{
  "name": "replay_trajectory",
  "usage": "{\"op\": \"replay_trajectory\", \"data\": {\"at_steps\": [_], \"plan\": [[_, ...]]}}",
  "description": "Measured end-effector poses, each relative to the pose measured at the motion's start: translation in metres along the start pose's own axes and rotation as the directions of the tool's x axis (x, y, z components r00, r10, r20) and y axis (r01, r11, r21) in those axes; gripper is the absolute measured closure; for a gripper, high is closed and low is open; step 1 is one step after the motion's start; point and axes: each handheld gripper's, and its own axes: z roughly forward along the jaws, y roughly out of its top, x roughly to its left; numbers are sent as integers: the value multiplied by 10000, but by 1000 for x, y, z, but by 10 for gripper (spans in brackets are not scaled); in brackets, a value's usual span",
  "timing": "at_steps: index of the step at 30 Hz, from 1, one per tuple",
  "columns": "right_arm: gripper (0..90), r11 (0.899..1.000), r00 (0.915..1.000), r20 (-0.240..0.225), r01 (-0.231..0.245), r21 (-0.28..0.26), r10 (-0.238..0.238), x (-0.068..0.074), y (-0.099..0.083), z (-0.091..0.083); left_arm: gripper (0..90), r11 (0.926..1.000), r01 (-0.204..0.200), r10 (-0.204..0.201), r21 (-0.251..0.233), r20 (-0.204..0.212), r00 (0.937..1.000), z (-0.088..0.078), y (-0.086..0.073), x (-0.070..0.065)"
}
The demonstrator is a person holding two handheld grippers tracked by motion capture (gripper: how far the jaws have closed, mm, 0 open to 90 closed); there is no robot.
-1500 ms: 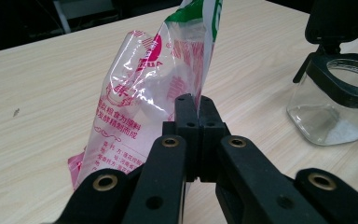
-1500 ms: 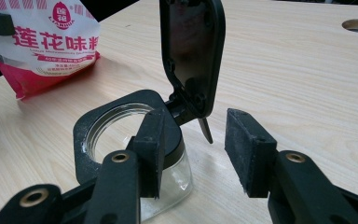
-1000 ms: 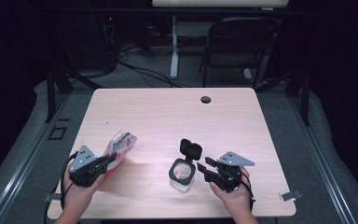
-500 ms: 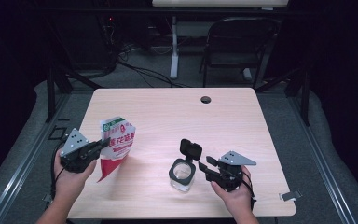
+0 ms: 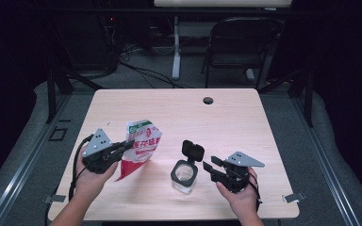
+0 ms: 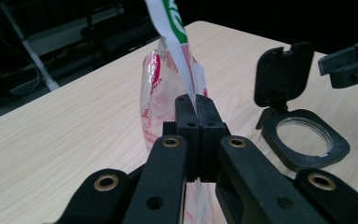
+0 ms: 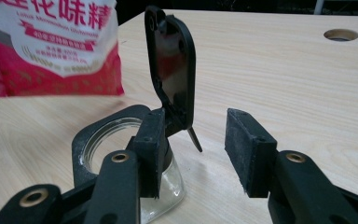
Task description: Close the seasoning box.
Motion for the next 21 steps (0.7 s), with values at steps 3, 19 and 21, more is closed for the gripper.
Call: {"op": "replay_trajectory", "data": {"at_steps": [3,19,21], "plan": [[579,10000,10000,-74,-16,6,16,0,1,-1,900,9998,-129,122,141,476,9988,6,-5,-5],[530,9983,9948,-843,572,-50,-574,20,26,-7,900,9951,980,-985,124,1978,9753,-4,-49,-6],[524,9958,9913,-952,907,-104,-913,26,31,-5,900,9943,1038,-1070,260,2107,9717,-3,-54,-6]]}}
